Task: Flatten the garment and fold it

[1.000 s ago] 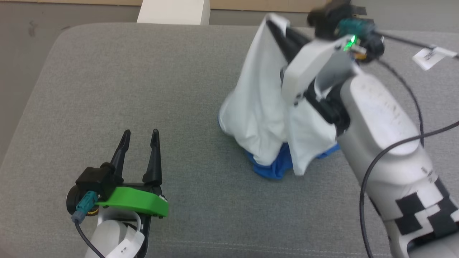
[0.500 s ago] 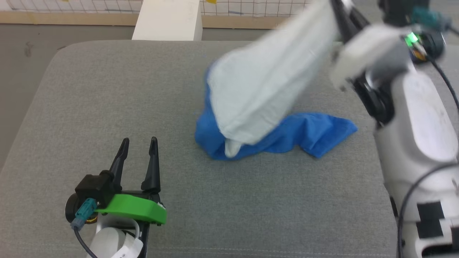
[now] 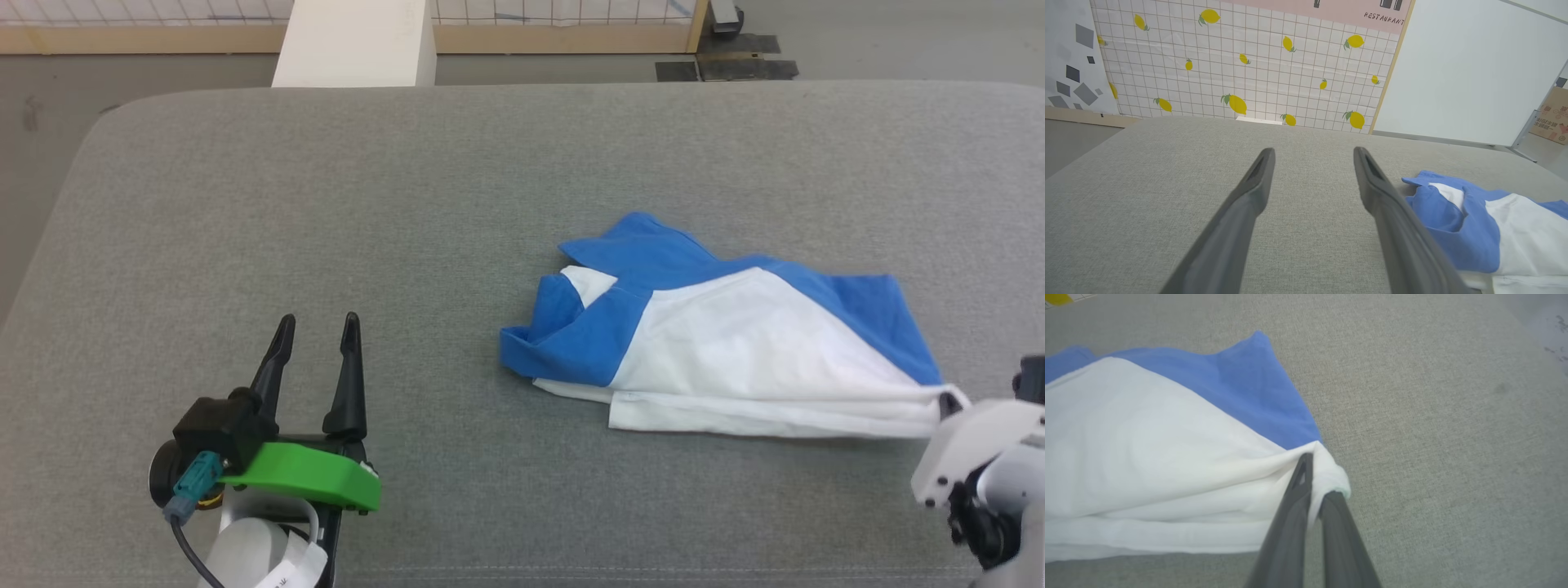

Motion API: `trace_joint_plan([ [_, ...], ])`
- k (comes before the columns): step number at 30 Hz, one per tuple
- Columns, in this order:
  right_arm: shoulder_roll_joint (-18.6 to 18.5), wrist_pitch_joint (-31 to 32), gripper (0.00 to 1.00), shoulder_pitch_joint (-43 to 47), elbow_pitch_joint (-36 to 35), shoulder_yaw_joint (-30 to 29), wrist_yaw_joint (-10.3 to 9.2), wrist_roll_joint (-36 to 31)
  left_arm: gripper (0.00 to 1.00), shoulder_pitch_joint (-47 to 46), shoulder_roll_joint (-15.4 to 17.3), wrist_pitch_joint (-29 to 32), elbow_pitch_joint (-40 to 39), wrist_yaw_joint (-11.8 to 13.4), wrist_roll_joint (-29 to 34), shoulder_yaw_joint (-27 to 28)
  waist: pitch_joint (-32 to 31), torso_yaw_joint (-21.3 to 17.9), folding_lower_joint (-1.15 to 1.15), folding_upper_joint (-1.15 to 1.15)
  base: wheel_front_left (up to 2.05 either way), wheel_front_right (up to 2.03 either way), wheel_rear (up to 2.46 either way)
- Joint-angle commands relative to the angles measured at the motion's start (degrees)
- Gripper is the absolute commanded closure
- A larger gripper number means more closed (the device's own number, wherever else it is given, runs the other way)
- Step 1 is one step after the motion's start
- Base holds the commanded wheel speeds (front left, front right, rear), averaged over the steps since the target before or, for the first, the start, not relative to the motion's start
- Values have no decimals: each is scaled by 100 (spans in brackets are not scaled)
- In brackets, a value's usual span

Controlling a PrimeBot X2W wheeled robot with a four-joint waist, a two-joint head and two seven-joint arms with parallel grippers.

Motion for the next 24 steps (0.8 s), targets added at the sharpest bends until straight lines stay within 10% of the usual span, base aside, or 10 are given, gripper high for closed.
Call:
trace_joint_plan([
  [1,-5,11,22,129,-82,32,-9,153,0,18,-14,-26,5,-33,32,-2,-7,-46,0,0,0,0,0],
  [2,-5,6,0,223,-118,55,-9,257,0,17,-14,-26,12,-34,34,-3,-15,-62,0,0,0,0,0],
  [17,-5,-1532,0,1513,-2480,1282,-9,816,0,-65,-22,-17,212,-42,-69,-287,-68,-207,0,0,0,0,0],
  [24,-5,-1616,0,1506,-2624,1705,-9,902,0,-865,-33,906,854,48,-444,-1006,95,-241,0,0,0,0,0],
])
